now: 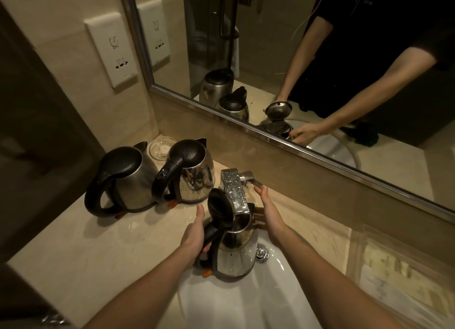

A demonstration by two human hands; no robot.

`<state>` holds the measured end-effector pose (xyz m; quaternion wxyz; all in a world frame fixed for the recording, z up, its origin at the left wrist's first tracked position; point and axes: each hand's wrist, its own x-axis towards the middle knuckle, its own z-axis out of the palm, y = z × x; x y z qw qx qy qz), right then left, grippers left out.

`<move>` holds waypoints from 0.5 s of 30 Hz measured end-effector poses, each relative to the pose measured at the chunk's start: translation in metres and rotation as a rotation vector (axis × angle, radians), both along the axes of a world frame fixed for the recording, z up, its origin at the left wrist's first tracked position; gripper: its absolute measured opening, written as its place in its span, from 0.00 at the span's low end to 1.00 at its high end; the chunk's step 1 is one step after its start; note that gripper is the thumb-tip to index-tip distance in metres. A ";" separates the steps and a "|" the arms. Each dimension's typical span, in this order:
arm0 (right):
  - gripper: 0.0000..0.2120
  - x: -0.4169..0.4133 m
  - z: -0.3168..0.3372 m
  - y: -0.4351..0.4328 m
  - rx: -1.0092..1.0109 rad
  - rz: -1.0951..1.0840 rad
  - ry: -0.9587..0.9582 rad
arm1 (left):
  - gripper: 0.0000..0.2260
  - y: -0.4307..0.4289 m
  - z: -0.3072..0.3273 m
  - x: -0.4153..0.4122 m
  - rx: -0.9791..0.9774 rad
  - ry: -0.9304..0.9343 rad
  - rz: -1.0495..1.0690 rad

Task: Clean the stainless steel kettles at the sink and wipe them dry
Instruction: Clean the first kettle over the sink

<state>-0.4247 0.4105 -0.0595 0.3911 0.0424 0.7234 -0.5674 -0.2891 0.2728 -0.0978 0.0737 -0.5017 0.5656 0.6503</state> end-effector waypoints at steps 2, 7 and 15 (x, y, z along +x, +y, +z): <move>0.29 -0.002 0.000 0.001 -0.008 -0.005 -0.009 | 0.42 0.002 0.000 -0.001 0.001 0.004 0.006; 0.32 -0.007 -0.005 0.005 -0.021 -0.062 -0.034 | 0.38 0.004 0.000 -0.004 0.016 0.051 0.012; 0.37 -0.005 -0.024 0.003 -0.061 -0.187 -0.088 | 0.35 0.002 0.004 0.001 -0.049 0.038 -0.022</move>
